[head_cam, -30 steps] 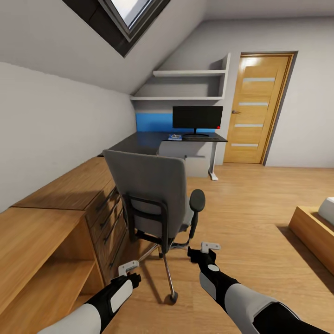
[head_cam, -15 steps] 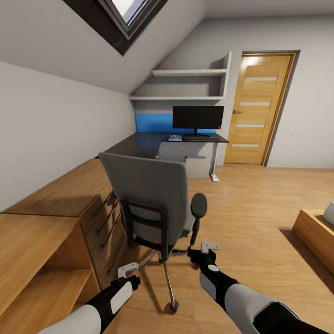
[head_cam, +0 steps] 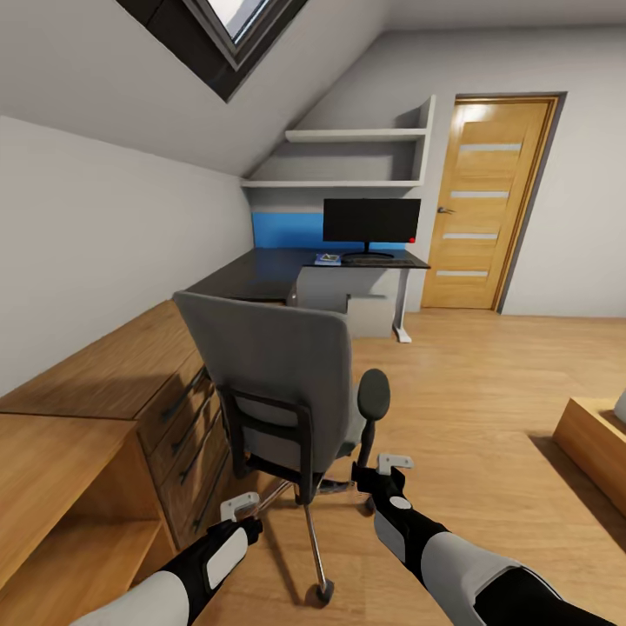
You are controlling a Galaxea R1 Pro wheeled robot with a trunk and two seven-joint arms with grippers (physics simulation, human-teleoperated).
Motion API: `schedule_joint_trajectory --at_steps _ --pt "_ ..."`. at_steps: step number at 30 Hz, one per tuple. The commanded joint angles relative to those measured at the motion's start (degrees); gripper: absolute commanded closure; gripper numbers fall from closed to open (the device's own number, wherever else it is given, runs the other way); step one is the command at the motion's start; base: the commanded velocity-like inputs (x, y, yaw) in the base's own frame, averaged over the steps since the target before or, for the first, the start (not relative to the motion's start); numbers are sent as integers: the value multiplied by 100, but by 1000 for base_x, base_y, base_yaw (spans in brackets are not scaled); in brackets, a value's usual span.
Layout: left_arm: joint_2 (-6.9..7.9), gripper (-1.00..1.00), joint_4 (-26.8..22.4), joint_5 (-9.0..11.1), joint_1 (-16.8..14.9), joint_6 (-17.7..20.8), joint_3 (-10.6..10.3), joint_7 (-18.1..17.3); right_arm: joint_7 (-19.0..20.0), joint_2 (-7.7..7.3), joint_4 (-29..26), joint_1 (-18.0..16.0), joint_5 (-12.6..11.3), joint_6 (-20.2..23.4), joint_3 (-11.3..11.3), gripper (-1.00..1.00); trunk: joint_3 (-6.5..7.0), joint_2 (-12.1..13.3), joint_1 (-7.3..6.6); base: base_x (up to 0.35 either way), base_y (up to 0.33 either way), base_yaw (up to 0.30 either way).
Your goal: In the bedroom, organize the workspace by keeping the computer under the desk, ensuring the monitor is on the desk, placing the keyboard on the desk next to the monitor, placing the mouse on the desk next to the keyboard, moving the folder from the swivel chair onto the desk next to the mouse, stacking the notebook on top of the folder with the pen on top of the notebook, and positioning the swivel chair next to the desk.
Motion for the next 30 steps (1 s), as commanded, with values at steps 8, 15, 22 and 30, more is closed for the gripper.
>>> schedule_joint_trajectory --at_steps 8,15,22,30 --pt "5 -100 -11 26 -3 22 -48 44 -30 1 4 -4 -49 -124 41 -100 -6 -2 2 282 -186 0" --pt "5 -100 -11 26 -5 22 -48 44 -31 -5 3 -4 -49 -132 39 -100 -6 -2 2 250 -243 0" --pt "7 -100 -11 26 -2 22 -48 44 -31 -13 3 -4 -49 -133 33 -100 -2 -2 2 247 -243 -22" --pt "9 -100 -11 26 -5 22 -48 44 -31 -25 4 -4 -49 -192 32 -100 21 -2 2 237 -241 -129"
